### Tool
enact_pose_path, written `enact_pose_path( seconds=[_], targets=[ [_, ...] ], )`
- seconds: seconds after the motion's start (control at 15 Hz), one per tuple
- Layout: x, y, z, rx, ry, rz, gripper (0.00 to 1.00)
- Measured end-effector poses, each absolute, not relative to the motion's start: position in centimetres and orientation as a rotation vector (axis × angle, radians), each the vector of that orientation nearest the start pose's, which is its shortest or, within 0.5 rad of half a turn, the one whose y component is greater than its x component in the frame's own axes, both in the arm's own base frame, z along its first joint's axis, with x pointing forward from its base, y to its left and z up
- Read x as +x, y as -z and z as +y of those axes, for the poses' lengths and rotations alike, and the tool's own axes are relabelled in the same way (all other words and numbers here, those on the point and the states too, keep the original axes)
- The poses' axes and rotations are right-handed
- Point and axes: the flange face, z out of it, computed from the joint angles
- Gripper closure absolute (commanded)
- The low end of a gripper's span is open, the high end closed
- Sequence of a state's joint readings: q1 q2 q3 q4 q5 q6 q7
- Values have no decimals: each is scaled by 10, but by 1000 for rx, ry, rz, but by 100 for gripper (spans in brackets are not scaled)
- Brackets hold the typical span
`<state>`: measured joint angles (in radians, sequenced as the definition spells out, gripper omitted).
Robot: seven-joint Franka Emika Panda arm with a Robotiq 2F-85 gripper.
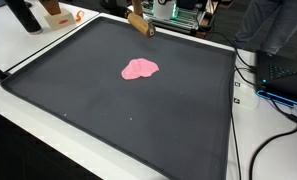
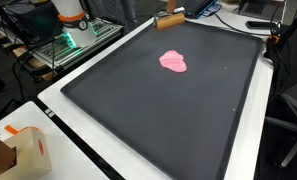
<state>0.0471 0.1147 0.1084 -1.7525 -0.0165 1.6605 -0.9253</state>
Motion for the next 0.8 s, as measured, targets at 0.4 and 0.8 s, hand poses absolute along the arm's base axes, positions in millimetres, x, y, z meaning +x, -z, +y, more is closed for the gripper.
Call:
enact_pose_path(
  seconds=[0.4,0.8],
  targets=[
    [562,-424,113,-2526,-302,-1731,77],
    [562,-376,126,-2472,-386,-1908,77]
  ],
)
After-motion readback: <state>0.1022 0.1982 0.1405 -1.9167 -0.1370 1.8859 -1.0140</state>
